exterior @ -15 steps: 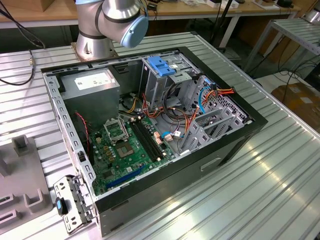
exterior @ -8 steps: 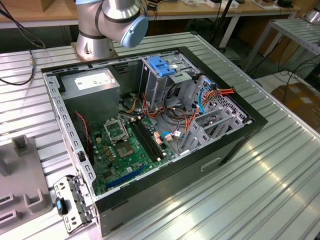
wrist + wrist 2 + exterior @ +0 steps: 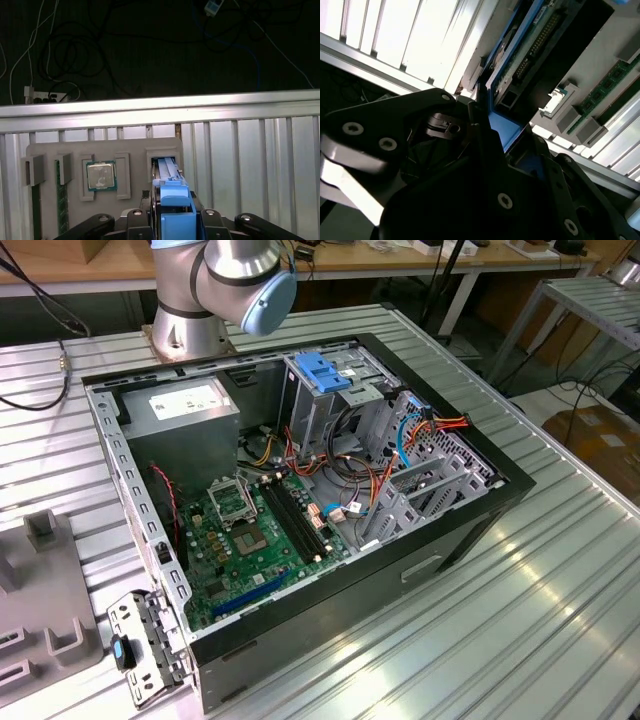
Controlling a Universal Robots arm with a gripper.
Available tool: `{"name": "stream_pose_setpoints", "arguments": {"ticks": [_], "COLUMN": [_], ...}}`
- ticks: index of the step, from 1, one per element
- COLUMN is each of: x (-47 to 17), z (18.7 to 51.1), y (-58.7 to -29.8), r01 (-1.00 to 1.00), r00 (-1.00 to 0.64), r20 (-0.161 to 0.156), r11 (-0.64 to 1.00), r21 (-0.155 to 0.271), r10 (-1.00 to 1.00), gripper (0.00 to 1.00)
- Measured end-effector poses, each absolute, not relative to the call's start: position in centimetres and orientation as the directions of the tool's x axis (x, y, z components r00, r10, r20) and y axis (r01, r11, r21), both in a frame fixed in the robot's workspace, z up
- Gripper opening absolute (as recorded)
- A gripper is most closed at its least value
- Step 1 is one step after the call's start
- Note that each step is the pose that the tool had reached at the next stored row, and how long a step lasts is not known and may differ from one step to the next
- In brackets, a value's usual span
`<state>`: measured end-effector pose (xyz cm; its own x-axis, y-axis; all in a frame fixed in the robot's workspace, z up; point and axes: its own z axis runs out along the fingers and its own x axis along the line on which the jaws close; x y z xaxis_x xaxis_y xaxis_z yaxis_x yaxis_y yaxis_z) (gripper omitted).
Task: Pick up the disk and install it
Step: 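Pick up the disk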
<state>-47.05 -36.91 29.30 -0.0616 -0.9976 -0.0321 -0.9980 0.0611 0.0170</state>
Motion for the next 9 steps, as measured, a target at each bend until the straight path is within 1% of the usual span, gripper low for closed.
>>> {"name": "stream_pose_setpoints", "arguments": {"ticks": [9], "x": [-47.05], "z": [29.31], "y": [-36.91], "r01": [-0.998], "r00": [-0.062], "r20": [-0.032], "r11": [0.061], "r21": [0.017], "r10": [-0.998], "gripper": [0.37]}}
